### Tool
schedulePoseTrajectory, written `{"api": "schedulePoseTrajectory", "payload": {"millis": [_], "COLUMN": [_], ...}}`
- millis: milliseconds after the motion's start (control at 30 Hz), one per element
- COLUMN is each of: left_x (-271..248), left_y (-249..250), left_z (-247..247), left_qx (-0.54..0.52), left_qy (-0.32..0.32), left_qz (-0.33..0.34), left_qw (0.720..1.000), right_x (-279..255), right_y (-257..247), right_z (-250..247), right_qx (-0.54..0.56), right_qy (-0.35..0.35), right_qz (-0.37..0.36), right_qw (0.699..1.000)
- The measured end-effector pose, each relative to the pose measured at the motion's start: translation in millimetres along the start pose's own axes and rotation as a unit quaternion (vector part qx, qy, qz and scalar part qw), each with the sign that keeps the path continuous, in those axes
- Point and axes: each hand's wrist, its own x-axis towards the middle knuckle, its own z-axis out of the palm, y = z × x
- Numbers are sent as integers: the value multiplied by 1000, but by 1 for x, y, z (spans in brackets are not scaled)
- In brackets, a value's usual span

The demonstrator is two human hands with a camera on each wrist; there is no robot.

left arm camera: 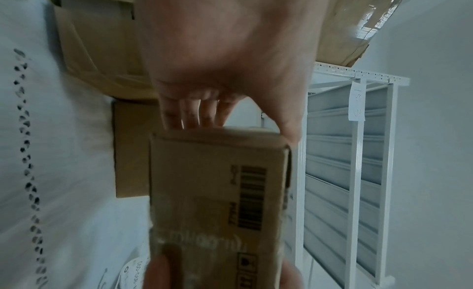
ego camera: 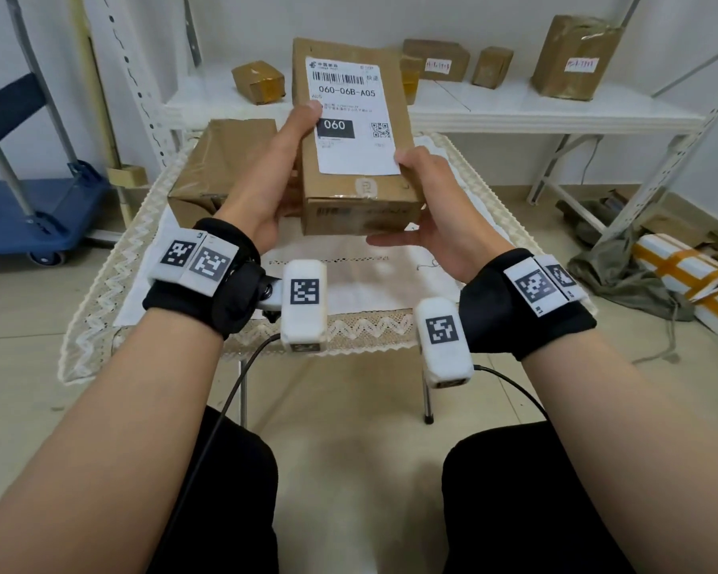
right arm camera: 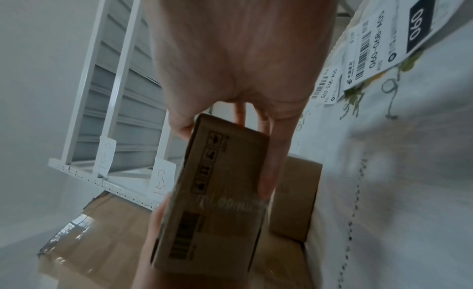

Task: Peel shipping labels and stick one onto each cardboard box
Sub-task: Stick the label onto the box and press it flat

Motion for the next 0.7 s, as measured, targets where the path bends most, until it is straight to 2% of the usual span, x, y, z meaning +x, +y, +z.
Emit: {"api": "schedulePoseTrajectory", "payload": {"millis": [133,233,300,700], "left_x": [2,6,7,13], "left_y": [-3,-5,-6,-14], "left_z": [4,5,7,17], "left_qx": [43,28,36,83], "left_qy": [15,59,65,56], "left_qz": [2,-10,-18,-21], "left_qw": [999,998,997,995], "right_x": [7,15,20,49], "right_y": [-1,-2,-3,11], "right_z": [-9,-16,-21,-44], "right_qx": [63,122,148,151], "right_qy": [47,69,90,188], "right_qz": [-13,-24,-31,-9], "right_qw": [997,990,984,970]}}
